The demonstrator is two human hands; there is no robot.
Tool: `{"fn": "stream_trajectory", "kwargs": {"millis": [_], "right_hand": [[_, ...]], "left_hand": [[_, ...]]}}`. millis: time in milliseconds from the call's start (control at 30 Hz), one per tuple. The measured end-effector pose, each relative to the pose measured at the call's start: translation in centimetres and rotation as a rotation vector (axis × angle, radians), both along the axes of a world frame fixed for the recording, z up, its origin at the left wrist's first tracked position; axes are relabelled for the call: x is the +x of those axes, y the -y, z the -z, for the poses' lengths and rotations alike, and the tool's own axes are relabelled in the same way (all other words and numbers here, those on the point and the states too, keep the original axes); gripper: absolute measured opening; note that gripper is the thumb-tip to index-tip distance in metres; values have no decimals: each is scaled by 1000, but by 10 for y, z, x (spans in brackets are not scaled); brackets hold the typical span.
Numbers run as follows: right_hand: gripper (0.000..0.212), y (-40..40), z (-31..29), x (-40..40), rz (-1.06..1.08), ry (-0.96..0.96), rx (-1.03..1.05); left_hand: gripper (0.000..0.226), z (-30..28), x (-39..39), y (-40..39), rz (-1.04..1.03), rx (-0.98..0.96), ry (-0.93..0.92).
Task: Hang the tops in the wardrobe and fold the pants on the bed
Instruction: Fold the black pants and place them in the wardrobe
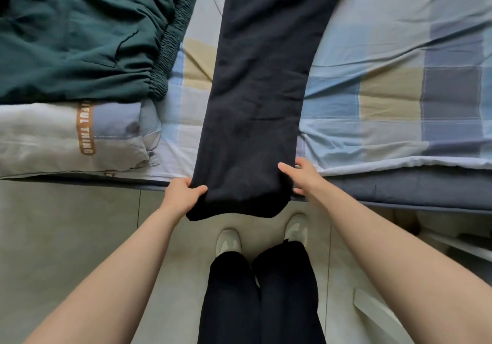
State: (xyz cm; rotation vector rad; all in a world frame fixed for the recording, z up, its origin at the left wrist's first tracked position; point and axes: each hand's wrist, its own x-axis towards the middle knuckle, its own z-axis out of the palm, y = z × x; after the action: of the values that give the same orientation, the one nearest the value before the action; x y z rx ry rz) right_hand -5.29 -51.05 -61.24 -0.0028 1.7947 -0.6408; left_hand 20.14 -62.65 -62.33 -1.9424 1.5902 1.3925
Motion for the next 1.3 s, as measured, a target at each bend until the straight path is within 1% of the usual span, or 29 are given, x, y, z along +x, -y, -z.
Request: {"fn": "stream_trajectory", "kwargs": {"millis": [100,200,267,333,367,433,467,500,567,633,667,733,800,833,900,967,1000,1033,1067,1100,1167,1200,1233,1267,1300], "right_hand": [[27,-6,-5,8,83,87,-66],[30,-16,-12,11,46,67,-111],[38,-24,-17,15,29,9,-113],[39,-35,-24,17,-18,-1,-100],[34,-40,-29,19,-70,18,-92],[19,-55,-36,25,-210,60,-78],[13,-61,-38,26,-247,64,-85],[13,-67,-43,30,-235,57,-117],[19,-77,-50,37,-119,25,-188],[20,-88,-54,45,-44,-40,-203],[19,-94,-56,49,-55,-74,-174],[19,-109,-57,56,-142,-98,-53],[23,-126,-63,62,-238,-71,90],[23,-134,-68,65,-257,-71,137],[29,-143,-81,69,-187,-83,180],[46,-144,-93,69,-99,-108,160],[54,-141,-100,66,-93,-118,138],[57,-137,-105,63,-91,-107,106],[55,-132,-112,57,-87,-74,70],[47,-125,-119,51,-77,-17,33],[29,-105,-133,35,-79,114,-16],[24,-93,-140,25,-88,150,-33],[22,-80,-146,15,-80,161,-50],[24,-66,-152,3,-48,154,-69],[31,-50,-158,-10,9,139,-95]], "left_hand": [[13,-3,14,-6,-154,102,-171],[11,-13,25,-1,-252,172,-327],[17,-21,31,1,-220,200,-371],[17,-29,33,0,-123,203,-390],[18,-33,34,-2,-84,215,-410],[26,-42,34,-6,-31,250,-447],[29,-44,34,-8,-16,265,-458],[30,-48,35,-10,-3,274,-463],[24,-54,39,-17,4,255,-439],[16,-59,46,-26,-11,205,-381],[14,-62,49,-33,-5,190,-353],[15,-67,55,-52,40,203,-301],[15,-74,62,-74,62,278,-274],[16,-77,66,-84,35,319,-272],[23,-87,71,-95,-75,377,-276],[37,-95,74,-95,-183,385,-311],[47,-100,74,-90,-201,391,-339],[56,-104,72,-84,-188,398,-367],[57,-109,69,-75,-157,396,-392],[51,-114,63,-65,-120,383,-409],[31,-124,49,-39,-70,332,-411],[23,-129,40,-24,-71,337,-422],[17,-135,30,-8,-91,378,-456],[12,-142,19,7,-129,446,-511],[12,-149,4,23,-190,505,-574]]}}
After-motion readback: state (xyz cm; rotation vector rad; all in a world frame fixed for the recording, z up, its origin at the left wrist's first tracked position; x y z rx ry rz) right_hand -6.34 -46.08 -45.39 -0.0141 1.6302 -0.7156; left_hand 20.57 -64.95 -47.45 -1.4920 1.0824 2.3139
